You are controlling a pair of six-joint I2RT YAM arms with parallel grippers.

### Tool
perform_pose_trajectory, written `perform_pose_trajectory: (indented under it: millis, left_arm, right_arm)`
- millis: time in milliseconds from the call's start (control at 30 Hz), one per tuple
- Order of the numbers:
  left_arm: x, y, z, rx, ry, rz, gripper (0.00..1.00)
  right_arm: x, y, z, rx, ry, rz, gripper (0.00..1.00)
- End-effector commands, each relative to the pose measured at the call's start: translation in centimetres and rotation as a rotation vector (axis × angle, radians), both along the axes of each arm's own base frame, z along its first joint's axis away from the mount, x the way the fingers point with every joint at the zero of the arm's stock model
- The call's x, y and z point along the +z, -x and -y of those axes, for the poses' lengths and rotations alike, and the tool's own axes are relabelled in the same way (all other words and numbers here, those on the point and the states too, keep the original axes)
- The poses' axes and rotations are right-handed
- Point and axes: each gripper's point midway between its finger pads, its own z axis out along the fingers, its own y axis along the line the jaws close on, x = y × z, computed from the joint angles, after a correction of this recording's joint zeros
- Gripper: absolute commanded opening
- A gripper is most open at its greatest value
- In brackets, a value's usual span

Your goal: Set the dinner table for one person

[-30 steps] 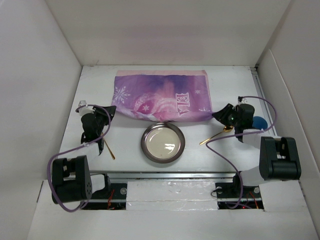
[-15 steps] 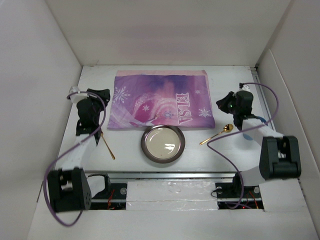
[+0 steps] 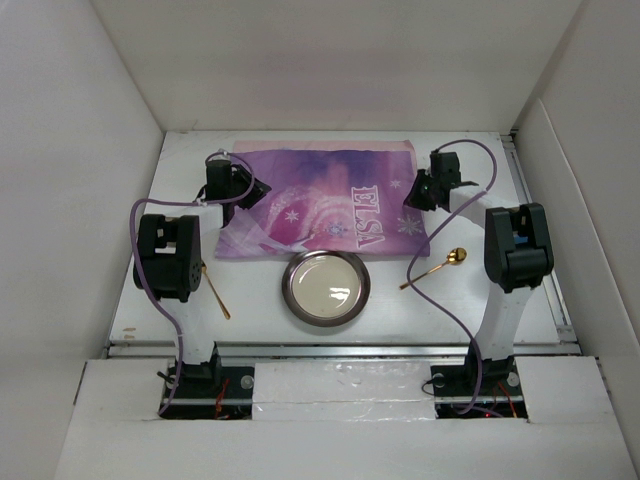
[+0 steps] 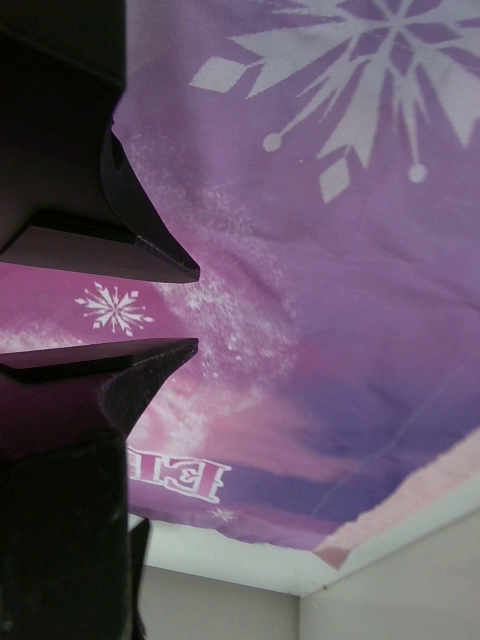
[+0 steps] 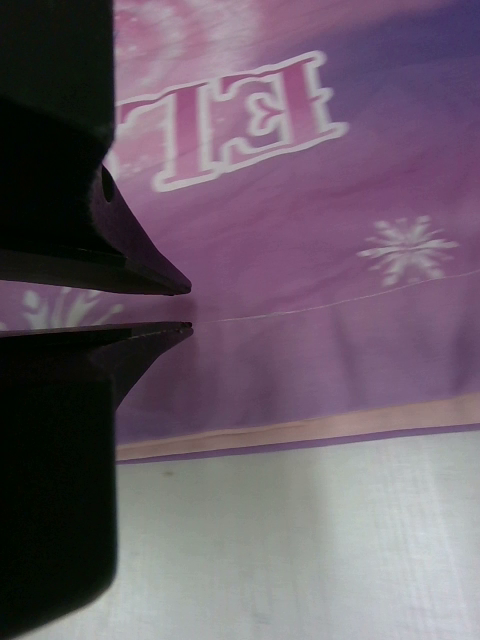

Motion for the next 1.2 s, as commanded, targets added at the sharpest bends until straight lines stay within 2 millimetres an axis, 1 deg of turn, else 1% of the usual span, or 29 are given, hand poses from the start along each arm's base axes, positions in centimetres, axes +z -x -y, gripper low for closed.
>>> perform_pose_trajectory:
  millis: [0, 33, 67, 100, 133, 167, 200, 233, 267, 300, 333, 400, 433, 467, 500, 533, 600, 667, 700, 733, 800, 833, 900, 967, 1000, 1067, 1100, 1133, 1167]
  left_arm:
    - [1.0, -1.2, 1.4, -0.068, 0.073, 0.028, 0.26]
    - [0.8, -1.3, 1.4, -0.065, 0.079, 0.029, 0.26]
    - [0.8, -1.5, 1.5, -0.064, 0.081, 0.030, 0.26]
    - [0.9, -1.8, 1.4, -0.058, 0.080, 0.033, 0.26]
    - [0.4, -1.9, 1.4, -0.052, 0.083, 0.023, 0.26]
    - [0.2, -2.1, 1.5, -0.053, 0.091, 0.021, 0.26]
    - [0.1, -2.1, 1.8, -0.062, 0.109, 0.021, 0.26]
    - [-0.5, -2.1, 2.0, -0.067, 0.125, 0.018, 0.26]
    - [-0.5, -2.1, 2.2, -0.063, 0.156, 0.017, 0.26]
    - [-0.6, -2.3, 2.4, -0.065, 0.170, 0.032, 0.26]
    - [-0.5, -2.4, 2.4, -0.065, 0.178, 0.038, 0.26]
    - [-0.4, -2.7, 2.5, -0.062, 0.189, 0.046, 0.26]
    - [-0.5, -2.8, 2.5, -0.061, 0.190, 0.044, 0.26]
    - [-0.5, -2.8, 2.6, -0.060, 0.196, 0.046, 0.27]
    - [-0.3, -2.9, 2.5, -0.056, 0.201, 0.056, 0.27]
    - [-0.4, -2.9, 2.5, -0.051, 0.204, 0.054, 0.27]
    - [-0.5, -2.8, 2.4, -0.041, 0.213, 0.054, 0.27]
    - [-0.7, -2.8, 2.3, -0.028, 0.215, 0.053, 0.27]
    - [-0.9, -2.8, 2.2, -0.021, 0.212, 0.052, 0.27]
    - [-1.1, -2.9, 2.2, -0.019, 0.211, 0.049, 0.28]
    - [-1.8, -3.5, 2.3, -0.018, 0.218, 0.037, 0.28]
    - [-2.1, -3.7, 2.4, -0.016, 0.228, 0.028, 0.28]
    - [-2.6, -4.5, 2.4, -0.017, 0.230, 0.024, 0.28]
    - [-3.4, -4.8, 2.4, -0.018, 0.221, 0.000, 0.28]
    - [-3.3, -5.1, 2.0, -0.012, 0.223, -0.002, 0.28]
    - [-2.8, -5.1, 1.6, -0.005, 0.227, 0.005, 0.28]
    - [-1.2, -5.0, 1.5, -0.004, 0.228, 0.035, 0.28]
    - [-0.3, -4.9, 1.4, -0.001, 0.226, 0.054, 0.29]
    - [0.9, -4.8, 1.2, 0.006, 0.221, 0.079, 0.28]
  right_arm:
    - [1.2, -2.6, 1.1, 0.015, 0.098, -0.056, 0.22]
    - [1.0, -2.1, 0.9, 0.028, 0.093, -0.074, 0.22]
    - [-0.1, -2.1, 1.1, 0.032, 0.108, -0.109, 0.22]
    - [1.0, -3.3, 1.7, 0.023, 0.125, -0.096, 0.23]
    - [0.4, -2.7, 2.4, 0.028, 0.167, -0.150, 0.23]
    - [0.0, -2.9, 2.5, 0.034, 0.182, -0.172, 0.23]
    - [-1.4, -2.7, 2.7, 0.041, 0.200, -0.221, 0.23]
    - [-0.7, -3.1, 2.9, 0.063, 0.219, -0.236, 0.23]
    - [-0.8, -3.2, 2.9, 0.073, 0.227, -0.250, 0.23]
    - [-2.0, -3.1, 3.4, 0.080, 0.236, -0.290, 0.24]
    - [-1.2, -3.6, 3.4, 0.089, 0.238, -0.289, 0.25]
    - [-1.3, -4.1, 3.3, 0.093, 0.237, -0.301, 0.26]
    - [-2.3, -3.5, 3.4, 0.098, 0.244, -0.346, 0.29]
    - [-1.6, -4.3, 3.8, 0.086, 0.241, -0.334, 0.30]
    - [-1.8, -4.2, 3.7, 0.087, 0.239, -0.350, 0.30]
    - [-2.4, -3.9, 4.3, 0.078, 0.241, -0.384, 0.30]
    - [-1.9, -4.7, 4.9, 0.061, 0.237, -0.373, 0.30]
    - [-1.8, -5.3, 6.5, 0.003, 0.247, -0.374, 0.30]
    - [-1.5, -5.9, 6.3, 0.007, 0.234, -0.351, 0.30]
    - [-1.1, -6.6, 5.3, 0.039, 0.144, -0.322, 0.30]
    - [-1.0, -7.5, 5.2, 0.025, 0.102, -0.299, 0.30]
    - [-0.6, -8.4, 4.3, 0.048, 0.055, -0.257, 0.31]
    - [-0.4, -9.1, 3.6, 0.063, 0.021, -0.227, 0.31]
    - [0.9, -10.1, 2.4, 0.104, -0.036, -0.151, 0.31]
    - [2.7, -10.4, 1.9, 0.119, -0.062, -0.105, 0.31]
    - [4.2, -10.5, 1.0, 0.141, -0.109, -0.048, 0.32]
    - [5.5, -10.5, 0.6, 0.160, -0.127, -0.011, 0.34]
    - [9.6, -11.0, 0.2, 0.175, -0.146, 0.096, 0.34]
    - [9.7, -10.1, 0.2, 0.171, -0.150, 0.093, 0.35]
